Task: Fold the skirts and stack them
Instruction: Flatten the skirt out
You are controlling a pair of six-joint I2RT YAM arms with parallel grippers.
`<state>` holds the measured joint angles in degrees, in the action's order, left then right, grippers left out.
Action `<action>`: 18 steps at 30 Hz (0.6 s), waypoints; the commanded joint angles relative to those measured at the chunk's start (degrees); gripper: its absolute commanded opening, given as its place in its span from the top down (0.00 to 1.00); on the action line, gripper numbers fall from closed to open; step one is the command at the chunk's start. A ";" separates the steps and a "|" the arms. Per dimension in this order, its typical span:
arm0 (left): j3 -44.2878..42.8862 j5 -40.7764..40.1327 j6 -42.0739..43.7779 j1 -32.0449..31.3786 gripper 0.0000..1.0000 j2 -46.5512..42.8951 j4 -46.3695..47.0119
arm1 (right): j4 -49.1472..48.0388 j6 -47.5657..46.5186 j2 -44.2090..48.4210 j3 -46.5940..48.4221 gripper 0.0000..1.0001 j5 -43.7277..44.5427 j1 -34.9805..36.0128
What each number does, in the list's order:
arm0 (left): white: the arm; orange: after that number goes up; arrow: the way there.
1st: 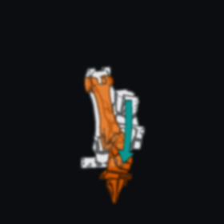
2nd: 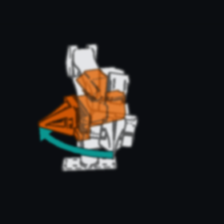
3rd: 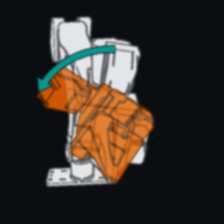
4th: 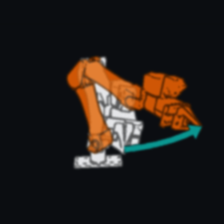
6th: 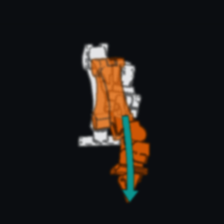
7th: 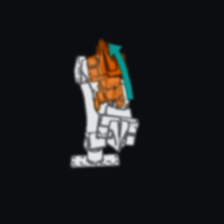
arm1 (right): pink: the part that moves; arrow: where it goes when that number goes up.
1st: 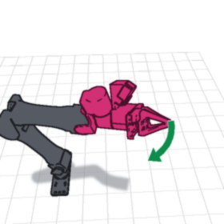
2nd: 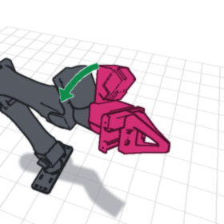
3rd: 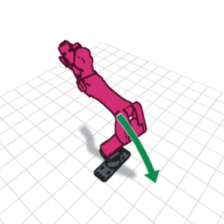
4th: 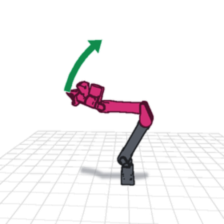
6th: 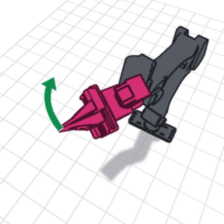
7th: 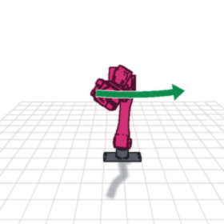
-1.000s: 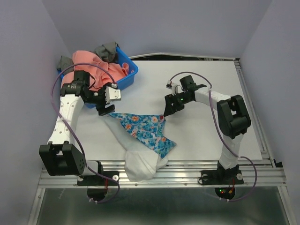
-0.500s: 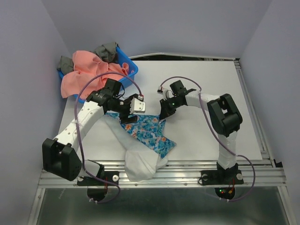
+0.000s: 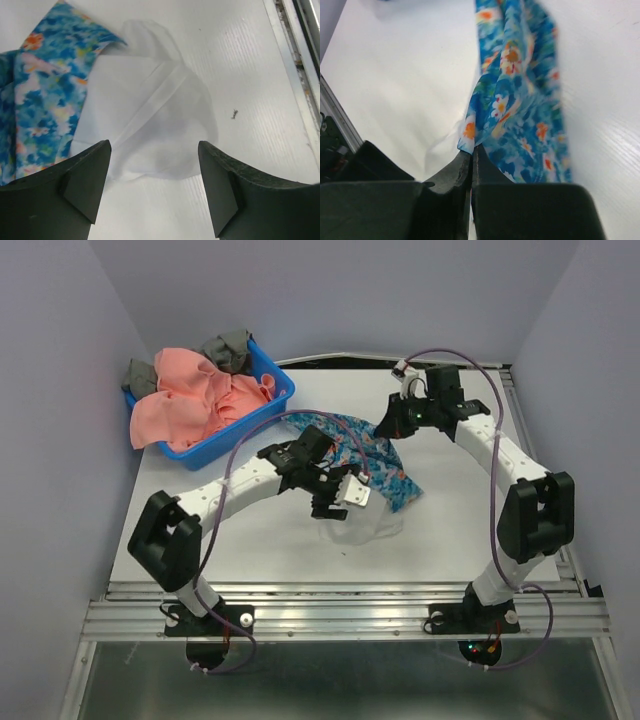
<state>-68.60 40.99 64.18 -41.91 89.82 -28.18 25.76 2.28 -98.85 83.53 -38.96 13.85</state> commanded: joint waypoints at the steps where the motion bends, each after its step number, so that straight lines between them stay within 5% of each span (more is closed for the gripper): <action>1: -4.52 -3.98 -0.20 -5.01 0.18 4.56 7.61 | 0.87 0.44 2.34 -5.03 0.99 1.87 1.10; 18: -27.88 -14.17 -4.50 -12.93 0.22 26.27 20.45 | -1.15 10.55 -0.99 -5.74 0.99 0.47 -12.18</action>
<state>-90.76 30.55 62.28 -52.62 112.46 -11.40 26.76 9.56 -98.04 77.32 -36.25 3.97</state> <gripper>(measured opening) 0.801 0.029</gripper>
